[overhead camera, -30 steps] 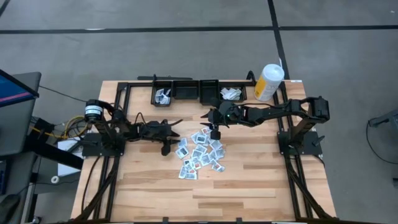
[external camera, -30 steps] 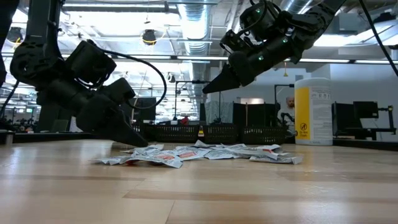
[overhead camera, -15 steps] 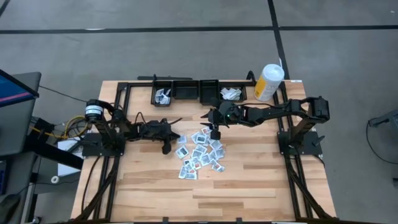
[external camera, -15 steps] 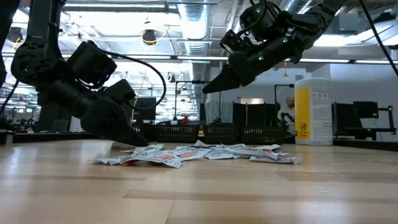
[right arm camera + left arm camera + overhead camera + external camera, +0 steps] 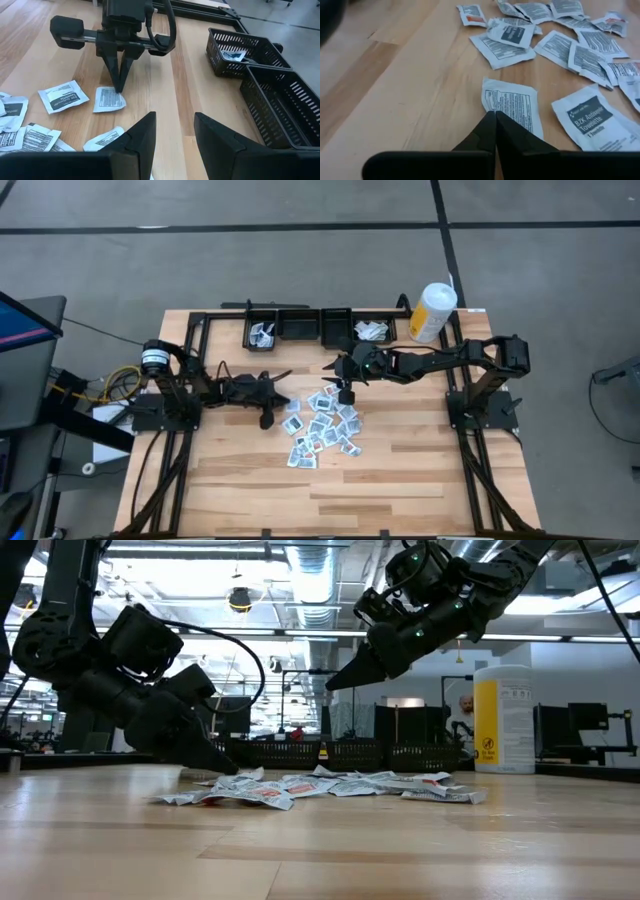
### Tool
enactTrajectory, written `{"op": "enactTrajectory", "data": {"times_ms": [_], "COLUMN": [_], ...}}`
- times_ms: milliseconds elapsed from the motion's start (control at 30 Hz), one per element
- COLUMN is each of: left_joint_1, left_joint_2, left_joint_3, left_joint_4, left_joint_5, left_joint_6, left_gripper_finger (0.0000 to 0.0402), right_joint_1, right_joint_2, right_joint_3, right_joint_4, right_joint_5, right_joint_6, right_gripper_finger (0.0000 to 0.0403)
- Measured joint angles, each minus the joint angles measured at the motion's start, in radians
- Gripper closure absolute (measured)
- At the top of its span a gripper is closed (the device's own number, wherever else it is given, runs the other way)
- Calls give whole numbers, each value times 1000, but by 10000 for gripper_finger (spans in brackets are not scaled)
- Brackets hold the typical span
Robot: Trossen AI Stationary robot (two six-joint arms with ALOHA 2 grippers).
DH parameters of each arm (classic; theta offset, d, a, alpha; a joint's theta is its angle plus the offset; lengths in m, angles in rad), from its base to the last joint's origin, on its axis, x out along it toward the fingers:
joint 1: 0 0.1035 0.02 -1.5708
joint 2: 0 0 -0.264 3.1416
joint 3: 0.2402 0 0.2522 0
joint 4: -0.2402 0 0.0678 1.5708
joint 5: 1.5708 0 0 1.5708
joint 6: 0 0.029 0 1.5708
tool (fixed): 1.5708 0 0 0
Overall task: Pick & Place First Aid Supplies
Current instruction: Put the blue alcohol pad into the left black bin
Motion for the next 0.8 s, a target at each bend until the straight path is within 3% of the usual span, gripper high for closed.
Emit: {"op": "enactTrajectory", "data": {"times_ms": [200,333,633,800], "left_joint_1": [0,0,1,1], "left_joint_2": [-1,-2,-4,-48], "left_joint_3": [0,2,2,5], "left_joint_4": [89,224,440,446], "left_joint_5": [1,66,202,224], "left_joint_6": [-3,-16,-217,-297], "left_gripper_finger": [394,394,394,394], "right_joint_1": [0,0,0,0], "right_joint_2": [0,0,0,0], "right_joint_3": [0,0,-1,-1], "right_joint_4": [0,0,0,0], "right_joint_5": [0,0,0,0], "right_joint_6": [0,0,0,-3], "right_gripper_finger": [274,274,274,274]}}
